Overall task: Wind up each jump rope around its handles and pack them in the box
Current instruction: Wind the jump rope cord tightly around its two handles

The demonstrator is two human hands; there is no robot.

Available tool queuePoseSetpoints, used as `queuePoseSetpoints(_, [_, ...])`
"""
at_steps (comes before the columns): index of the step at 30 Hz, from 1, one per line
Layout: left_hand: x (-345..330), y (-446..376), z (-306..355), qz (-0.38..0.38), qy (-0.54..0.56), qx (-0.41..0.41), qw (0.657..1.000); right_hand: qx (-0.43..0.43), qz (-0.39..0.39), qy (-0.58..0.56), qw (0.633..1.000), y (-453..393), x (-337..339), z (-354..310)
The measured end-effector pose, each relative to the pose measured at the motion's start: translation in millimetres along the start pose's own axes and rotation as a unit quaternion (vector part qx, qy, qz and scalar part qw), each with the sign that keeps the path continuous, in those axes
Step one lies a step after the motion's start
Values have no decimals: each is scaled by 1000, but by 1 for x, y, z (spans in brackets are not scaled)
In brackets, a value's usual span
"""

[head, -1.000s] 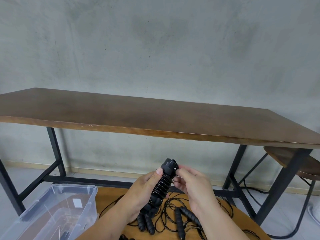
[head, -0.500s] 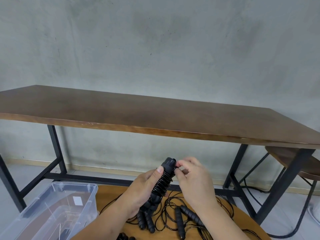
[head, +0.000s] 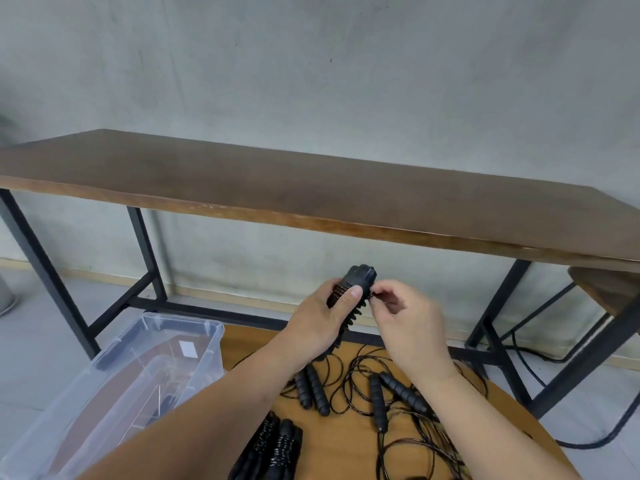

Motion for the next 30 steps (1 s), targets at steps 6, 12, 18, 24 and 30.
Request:
queuePoseSetpoints(6, [3,7,-11,-2,-50,7,999,-300,17,-260,918,19,-42,11])
queuePoseSetpoints(12, [11,-1,-62,1,-70,112,991,-365,10,-361,858,50,-79,24])
queuePoseSetpoints(18, [3,5,-140,-28,-120,248,961,-387,-147,-275,868,95,-132,49])
queuePoseSetpoints(24, [-4,5,-209,-32,-120,320,939,-377,-211,-243,869,141,-178,60])
queuePoseSetpoints(30, [-11,-4,-263,-48,-210,343,914,-441,-215,-280,825,181,-222,80])
Point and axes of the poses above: each hand's wrist, its own y-axis away from the middle knuckle, its own x-axis out of the back of the hand, z = x × y, the point moved 4 cm from there along -y, towards the middle knuckle, and after that the axes turned 12 degrees about x, right-handed, at the moved point
